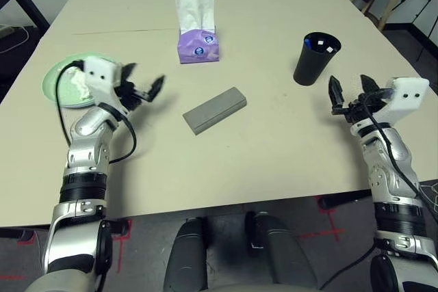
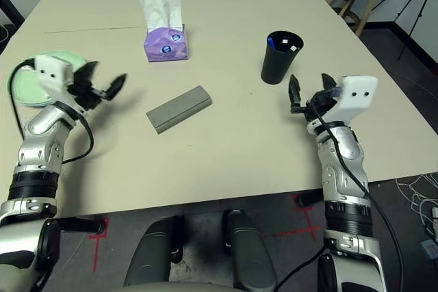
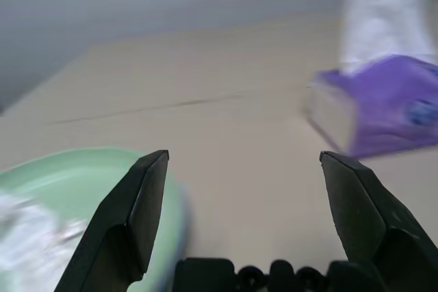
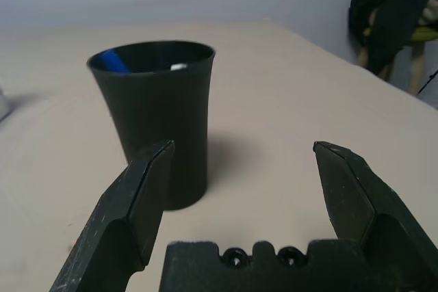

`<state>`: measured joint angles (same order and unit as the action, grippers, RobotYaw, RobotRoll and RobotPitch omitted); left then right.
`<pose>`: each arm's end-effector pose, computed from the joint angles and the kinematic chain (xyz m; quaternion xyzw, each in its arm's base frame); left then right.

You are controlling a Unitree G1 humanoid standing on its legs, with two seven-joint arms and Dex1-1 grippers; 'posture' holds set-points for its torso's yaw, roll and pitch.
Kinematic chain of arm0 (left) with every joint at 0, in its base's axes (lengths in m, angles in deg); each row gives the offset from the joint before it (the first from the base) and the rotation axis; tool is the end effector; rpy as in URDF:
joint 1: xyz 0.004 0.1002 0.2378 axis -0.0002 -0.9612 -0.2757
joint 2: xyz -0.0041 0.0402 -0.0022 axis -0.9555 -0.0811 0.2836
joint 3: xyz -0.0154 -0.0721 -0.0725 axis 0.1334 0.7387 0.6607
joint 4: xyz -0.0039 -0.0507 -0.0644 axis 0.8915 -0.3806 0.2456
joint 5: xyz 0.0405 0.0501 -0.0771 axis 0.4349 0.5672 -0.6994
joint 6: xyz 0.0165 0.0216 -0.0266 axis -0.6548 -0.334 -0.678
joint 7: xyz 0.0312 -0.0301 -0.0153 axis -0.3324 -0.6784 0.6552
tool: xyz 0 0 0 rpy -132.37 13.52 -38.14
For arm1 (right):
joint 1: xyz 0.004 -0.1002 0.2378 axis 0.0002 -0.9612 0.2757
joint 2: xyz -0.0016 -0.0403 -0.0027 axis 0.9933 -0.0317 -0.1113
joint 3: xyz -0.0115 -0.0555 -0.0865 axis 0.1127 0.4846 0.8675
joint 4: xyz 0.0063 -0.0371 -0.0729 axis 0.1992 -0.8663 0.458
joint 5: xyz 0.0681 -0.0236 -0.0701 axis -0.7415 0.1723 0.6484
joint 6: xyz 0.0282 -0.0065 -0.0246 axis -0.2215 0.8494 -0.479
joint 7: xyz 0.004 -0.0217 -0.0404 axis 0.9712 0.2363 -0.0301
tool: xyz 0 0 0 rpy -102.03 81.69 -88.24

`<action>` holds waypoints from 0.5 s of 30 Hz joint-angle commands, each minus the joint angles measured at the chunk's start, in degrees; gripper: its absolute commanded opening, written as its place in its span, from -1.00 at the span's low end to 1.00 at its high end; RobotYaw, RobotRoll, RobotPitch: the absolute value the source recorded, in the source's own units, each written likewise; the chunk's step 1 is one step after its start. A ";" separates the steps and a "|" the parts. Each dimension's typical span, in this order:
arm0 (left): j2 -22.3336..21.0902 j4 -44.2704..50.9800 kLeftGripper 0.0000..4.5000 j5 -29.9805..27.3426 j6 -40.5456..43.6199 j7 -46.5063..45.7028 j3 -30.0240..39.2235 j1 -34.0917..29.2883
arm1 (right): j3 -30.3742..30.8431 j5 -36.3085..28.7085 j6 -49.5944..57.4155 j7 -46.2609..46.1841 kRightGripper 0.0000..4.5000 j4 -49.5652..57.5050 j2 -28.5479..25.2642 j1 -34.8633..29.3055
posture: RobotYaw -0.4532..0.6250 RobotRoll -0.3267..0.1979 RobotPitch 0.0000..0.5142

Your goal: Organize and tidy the items on the table.

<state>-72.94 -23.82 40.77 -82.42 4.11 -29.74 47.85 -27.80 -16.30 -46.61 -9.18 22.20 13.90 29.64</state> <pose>0.2850 0.2815 0.1461 0.0624 -0.1271 0.0550 0.9884 0.2691 -0.2409 0.1185 0.0214 -0.1503 -0.0189 0.9882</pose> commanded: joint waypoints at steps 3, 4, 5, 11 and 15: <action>0.57 2.69 1.00 2.09 -1.08 -7.41 2.67 -5.34 | 1.40 -2.48 -2.04 7.88 0.98 -5.13 -1.47 2.76 | -0.06 0.25 -0.49; 0.49 2.81 1.00 1.63 -1.25 -7.16 2.92 -5.85 | 1.44 -2.39 -2.39 8.47 0.98 -6.01 -1.79 3.29 | -0.05 0.25 -0.49; 0.44 2.83 1.00 1.22 -1.32 -6.97 3.13 -6.14 | 1.37 -2.27 -2.84 8.77 0.98 -6.77 -1.98 3.71 | -0.05 0.25 -0.49; 0.11 1.96 1.00 -1.46 -3.46 -5.04 5.01 -7.87 | 0.77 -2.71 -5.12 9.63 0.98 -9.46 -1.95 5.14 | -0.01 0.25 -0.51; 0.03 1.69 1.00 -2.77 -3.85 -3.57 5.67 -8.39 | 0.75 -2.28 -5.97 8.79 0.98 -9.97 -1.93 5.27 | -0.02 0.25 -0.51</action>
<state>-72.84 -21.95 38.97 -85.74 -0.32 -24.67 40.64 -26.52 -18.48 -51.79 -0.07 13.33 12.16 34.99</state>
